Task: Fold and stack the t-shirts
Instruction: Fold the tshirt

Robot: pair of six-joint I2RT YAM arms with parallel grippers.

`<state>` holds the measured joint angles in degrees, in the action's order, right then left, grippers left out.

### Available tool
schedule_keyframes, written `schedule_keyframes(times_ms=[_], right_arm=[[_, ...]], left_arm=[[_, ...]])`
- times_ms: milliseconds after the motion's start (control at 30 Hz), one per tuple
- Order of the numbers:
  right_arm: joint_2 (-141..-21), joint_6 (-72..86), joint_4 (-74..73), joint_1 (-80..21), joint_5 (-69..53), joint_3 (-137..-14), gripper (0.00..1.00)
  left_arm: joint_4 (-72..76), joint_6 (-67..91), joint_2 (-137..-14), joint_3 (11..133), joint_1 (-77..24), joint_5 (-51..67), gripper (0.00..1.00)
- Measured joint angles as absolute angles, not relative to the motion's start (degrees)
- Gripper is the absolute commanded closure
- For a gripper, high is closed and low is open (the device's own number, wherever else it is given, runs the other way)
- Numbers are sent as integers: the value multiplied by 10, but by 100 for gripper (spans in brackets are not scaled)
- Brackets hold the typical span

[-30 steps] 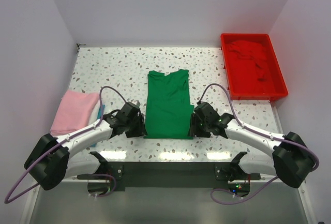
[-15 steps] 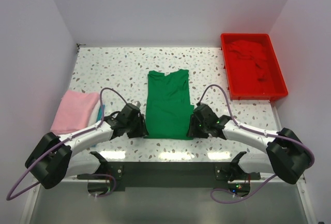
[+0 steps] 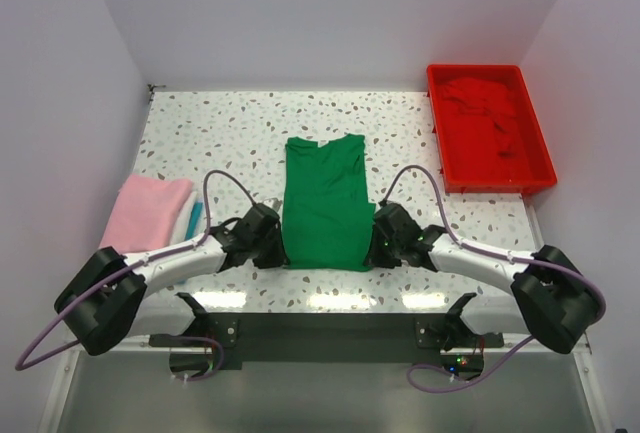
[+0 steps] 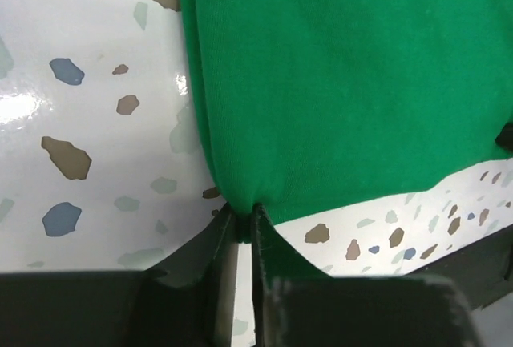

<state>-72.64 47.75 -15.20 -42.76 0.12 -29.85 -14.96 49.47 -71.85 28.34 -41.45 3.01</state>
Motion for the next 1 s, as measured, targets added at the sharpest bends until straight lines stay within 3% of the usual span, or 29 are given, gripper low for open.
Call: schedule_keyframes(times_ms=[67,100,600,767,1000], right_arm=[[-728,478,-153,-428,0,-298,100],[-726,478,-155,-428,0,-298,100],[-549,453,-341,-474,-12,-301,100],[-584,417,-402,-467,53,-404,100],[-712,355,-394,-377,63,-552,100]], left_arm=[[-148,496,-720,283,-417,30,99],[-149,497,-719,282,-417,30,100],[-290,540,-562,300,-511,-12,100],[-321,521,-595,396,-499,-59,100],[-305,452,-707,520,-395,-68,100]])
